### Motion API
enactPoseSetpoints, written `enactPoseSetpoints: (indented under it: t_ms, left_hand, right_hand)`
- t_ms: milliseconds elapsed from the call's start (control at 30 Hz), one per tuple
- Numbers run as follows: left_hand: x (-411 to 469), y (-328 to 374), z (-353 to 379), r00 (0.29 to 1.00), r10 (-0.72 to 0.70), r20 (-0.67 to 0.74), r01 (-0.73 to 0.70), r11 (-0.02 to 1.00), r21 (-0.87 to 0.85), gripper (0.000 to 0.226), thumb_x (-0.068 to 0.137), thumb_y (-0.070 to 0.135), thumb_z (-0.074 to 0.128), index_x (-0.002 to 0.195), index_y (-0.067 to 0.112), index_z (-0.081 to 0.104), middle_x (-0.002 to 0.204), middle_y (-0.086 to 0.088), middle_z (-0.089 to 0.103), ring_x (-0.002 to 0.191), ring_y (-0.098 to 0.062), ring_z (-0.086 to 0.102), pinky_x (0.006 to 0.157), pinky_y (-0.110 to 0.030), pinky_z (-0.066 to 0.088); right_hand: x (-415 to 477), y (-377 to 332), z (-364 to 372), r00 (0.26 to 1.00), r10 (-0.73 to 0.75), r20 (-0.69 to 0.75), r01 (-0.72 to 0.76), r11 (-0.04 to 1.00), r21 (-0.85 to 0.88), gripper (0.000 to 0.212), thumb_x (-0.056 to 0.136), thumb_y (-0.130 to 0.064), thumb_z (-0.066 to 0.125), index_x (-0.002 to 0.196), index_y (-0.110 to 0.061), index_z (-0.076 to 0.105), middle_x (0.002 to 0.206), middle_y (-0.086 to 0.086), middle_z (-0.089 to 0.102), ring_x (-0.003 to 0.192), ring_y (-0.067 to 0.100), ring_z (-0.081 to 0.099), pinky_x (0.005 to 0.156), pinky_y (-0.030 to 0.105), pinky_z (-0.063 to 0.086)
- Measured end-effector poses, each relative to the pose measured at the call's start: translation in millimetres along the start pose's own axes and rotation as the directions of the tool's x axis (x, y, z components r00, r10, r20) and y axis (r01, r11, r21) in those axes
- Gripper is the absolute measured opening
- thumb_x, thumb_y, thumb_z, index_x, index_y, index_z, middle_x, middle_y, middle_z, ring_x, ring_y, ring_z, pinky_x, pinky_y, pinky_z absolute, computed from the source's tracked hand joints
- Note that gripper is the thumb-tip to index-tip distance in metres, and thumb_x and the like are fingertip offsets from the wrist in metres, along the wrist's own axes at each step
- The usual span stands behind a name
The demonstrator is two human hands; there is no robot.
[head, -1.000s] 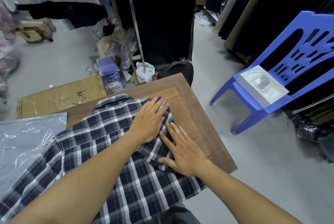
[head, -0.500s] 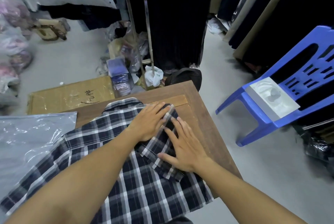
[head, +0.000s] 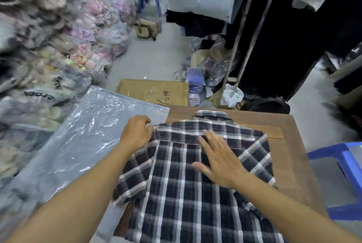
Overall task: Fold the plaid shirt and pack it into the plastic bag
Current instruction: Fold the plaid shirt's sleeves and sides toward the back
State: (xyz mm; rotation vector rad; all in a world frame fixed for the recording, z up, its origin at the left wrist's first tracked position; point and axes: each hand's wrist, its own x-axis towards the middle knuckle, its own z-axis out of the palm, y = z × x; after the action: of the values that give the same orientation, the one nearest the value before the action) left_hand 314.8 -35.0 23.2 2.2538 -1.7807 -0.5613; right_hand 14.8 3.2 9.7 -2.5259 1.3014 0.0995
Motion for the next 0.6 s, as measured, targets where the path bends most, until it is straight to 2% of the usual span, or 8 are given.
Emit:
enactPoseSetpoints:
  t_ms: [100, 200, 333, 433, 500, 600]
  left_hand:
    - [-18, -54, -22, 0.969, -0.192, 0.157, 0.185, 0.981, 0.056, 0.031, 0.082, 0.051, 0.066, 0.088, 0.02, 0.061, 0.105, -0.007, 0.068, 0.103, -0.031, 0.062, 0.088, -0.04, 0.052]
    - [-39, -92, -39, 0.901, -0.3, 0.313, 0.296, 0.953, 0.062, 0.049, 0.07, 0.059, 0.078, 0.092, 0.019, 0.061, 0.097, 0.0, 0.066, 0.095, -0.023, 0.062, 0.084, -0.034, 0.051]
    - [-53, -106, -39, 0.892, -0.299, 0.338, 0.347, 0.934, -0.089, 0.039, 0.071, 0.041, 0.085, 0.087, 0.015, 0.062, 0.088, 0.0, 0.066, 0.087, -0.021, 0.063, 0.078, -0.033, 0.049]
    - [-53, -101, -36, 0.901, -0.286, 0.327, 0.348, 0.926, -0.149, 0.027, 0.079, 0.025, 0.081, 0.074, 0.015, 0.056, 0.074, 0.0, 0.062, 0.072, -0.018, 0.058, 0.063, -0.028, 0.043]
    - [-50, -97, -41, 0.893, -0.27, 0.361, 0.36, 0.909, -0.212, 0.025, 0.083, 0.017, 0.076, 0.071, 0.014, 0.054, 0.071, -0.003, 0.059, 0.065, -0.017, 0.052, 0.059, -0.026, 0.039]
    - [-45, -97, -56, 0.87, -0.236, 0.432, 0.418, 0.819, -0.394, 0.021, 0.081, 0.009, 0.076, 0.076, 0.013, 0.056, 0.075, -0.009, 0.061, 0.067, -0.021, 0.052, 0.06, -0.029, 0.04]
  right_hand:
    - [35, -56, 7, 0.987, -0.116, 0.111, 0.112, 0.993, 0.044, 0.104, 0.088, -0.083, 0.023, 0.158, -0.011, -0.006, 0.167, 0.007, -0.018, 0.15, 0.023, -0.024, 0.122, 0.043, -0.012]
    - [62, -86, 21, 0.98, -0.121, 0.158, 0.118, 0.993, 0.03, 0.126, 0.074, -0.095, 0.026, 0.157, -0.009, -0.012, 0.164, 0.007, -0.025, 0.148, 0.023, -0.03, 0.123, 0.049, -0.01]
    - [79, -97, 31, 0.965, -0.089, 0.245, 0.11, 0.991, -0.076, 0.144, 0.06, -0.102, 0.032, 0.154, -0.005, -0.018, 0.162, 0.01, -0.03, 0.146, 0.028, -0.034, 0.12, 0.05, -0.016]
    - [78, -98, 33, 0.96, -0.069, 0.272, 0.099, 0.99, -0.098, 0.15, 0.055, -0.104, 0.034, 0.153, -0.005, -0.022, 0.161, 0.011, -0.032, 0.144, 0.028, -0.037, 0.12, 0.051, -0.017]
    - [77, -101, 31, 0.958, -0.052, 0.28, 0.086, 0.99, -0.109, 0.152, 0.053, -0.104, 0.033, 0.152, -0.004, -0.023, 0.161, 0.011, -0.033, 0.144, 0.028, -0.038, 0.12, 0.051, -0.016]
    - [78, -102, 28, 0.952, -0.03, 0.306, 0.069, 0.991, -0.117, 0.154, 0.051, -0.104, 0.034, 0.151, -0.004, -0.027, 0.16, 0.011, -0.034, 0.143, 0.028, -0.039, 0.121, 0.051, -0.015]
